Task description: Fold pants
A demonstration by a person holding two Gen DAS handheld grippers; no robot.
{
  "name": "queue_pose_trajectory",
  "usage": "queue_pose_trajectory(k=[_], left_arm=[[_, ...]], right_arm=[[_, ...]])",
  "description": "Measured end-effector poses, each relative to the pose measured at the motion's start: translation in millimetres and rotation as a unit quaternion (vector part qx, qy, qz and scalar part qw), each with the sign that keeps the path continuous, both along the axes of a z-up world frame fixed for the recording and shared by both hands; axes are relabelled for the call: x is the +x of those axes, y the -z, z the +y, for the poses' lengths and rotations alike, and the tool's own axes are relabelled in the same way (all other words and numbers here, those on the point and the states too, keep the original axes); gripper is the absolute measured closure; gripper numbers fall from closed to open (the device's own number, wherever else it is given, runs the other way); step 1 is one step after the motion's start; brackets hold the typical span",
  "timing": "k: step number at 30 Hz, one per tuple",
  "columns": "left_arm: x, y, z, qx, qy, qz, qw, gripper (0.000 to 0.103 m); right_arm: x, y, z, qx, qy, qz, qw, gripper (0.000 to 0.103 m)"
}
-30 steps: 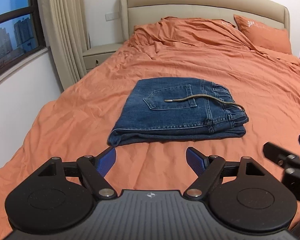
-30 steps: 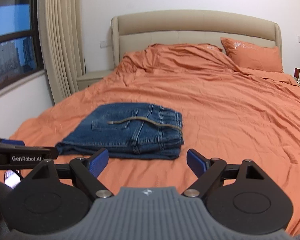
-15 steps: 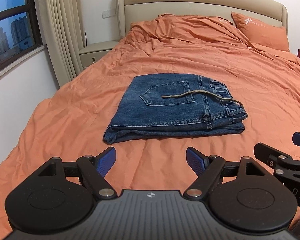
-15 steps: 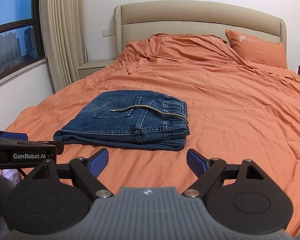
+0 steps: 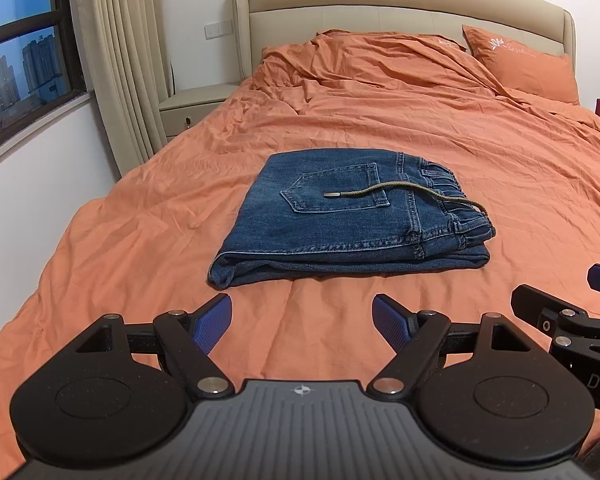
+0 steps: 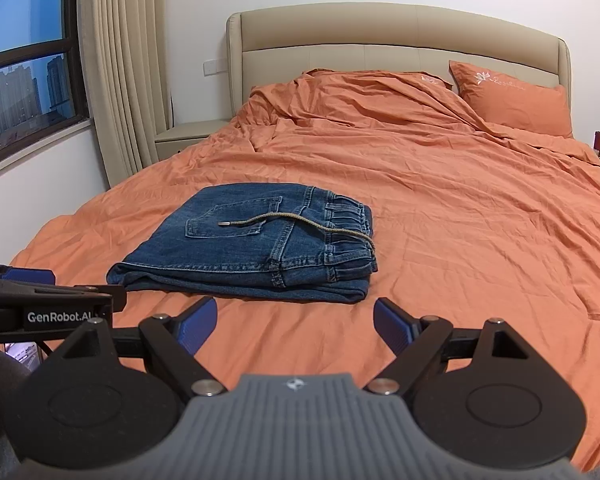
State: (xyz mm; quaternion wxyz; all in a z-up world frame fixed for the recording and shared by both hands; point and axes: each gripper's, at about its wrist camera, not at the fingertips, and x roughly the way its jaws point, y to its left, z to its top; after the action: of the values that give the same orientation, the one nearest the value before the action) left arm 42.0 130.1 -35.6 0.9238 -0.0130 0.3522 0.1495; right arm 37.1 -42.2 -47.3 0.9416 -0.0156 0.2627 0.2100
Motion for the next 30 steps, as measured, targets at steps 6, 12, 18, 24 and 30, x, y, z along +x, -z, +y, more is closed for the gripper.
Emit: queue_pose_trajectory(k=[6, 12, 18, 24, 30], left_arm=[[-0.2, -1.5, -0.4, -0.001, 0.002, 0.000, 1.0000, 0.010], [-0.8, -1.5, -0.9, 0.000, 0.001, 0.000, 1.0000, 0.010], [-0.8, -1.2, -1.4, 0.000, 0.001, 0.000, 1.0000, 0.010], [-0.8, -0.9, -1.6, 0.000, 0.002, -0.001, 1.0000, 0.010], [-0.7, -4.4, -1.5, 0.004, 0.002, -0.001, 1.0000, 0.010]], right_arm=[[1.1, 2.0, -0.1, -0.001, 0.001, 0.004, 1.000, 0.021], [1.3, 2.1, -0.6, -0.002, 0.002, 0.002, 1.000, 0.021], [1.3, 1.7, -0.9, -0.001, 0.004, 0.001, 1.000, 0.021], [0.3, 1.6, -1.1, -0.001, 0.005, 0.000, 1.000, 0.021], [0.2, 0.4, 0.2, 0.000, 0.006, 0.001, 1.000, 0.021]])
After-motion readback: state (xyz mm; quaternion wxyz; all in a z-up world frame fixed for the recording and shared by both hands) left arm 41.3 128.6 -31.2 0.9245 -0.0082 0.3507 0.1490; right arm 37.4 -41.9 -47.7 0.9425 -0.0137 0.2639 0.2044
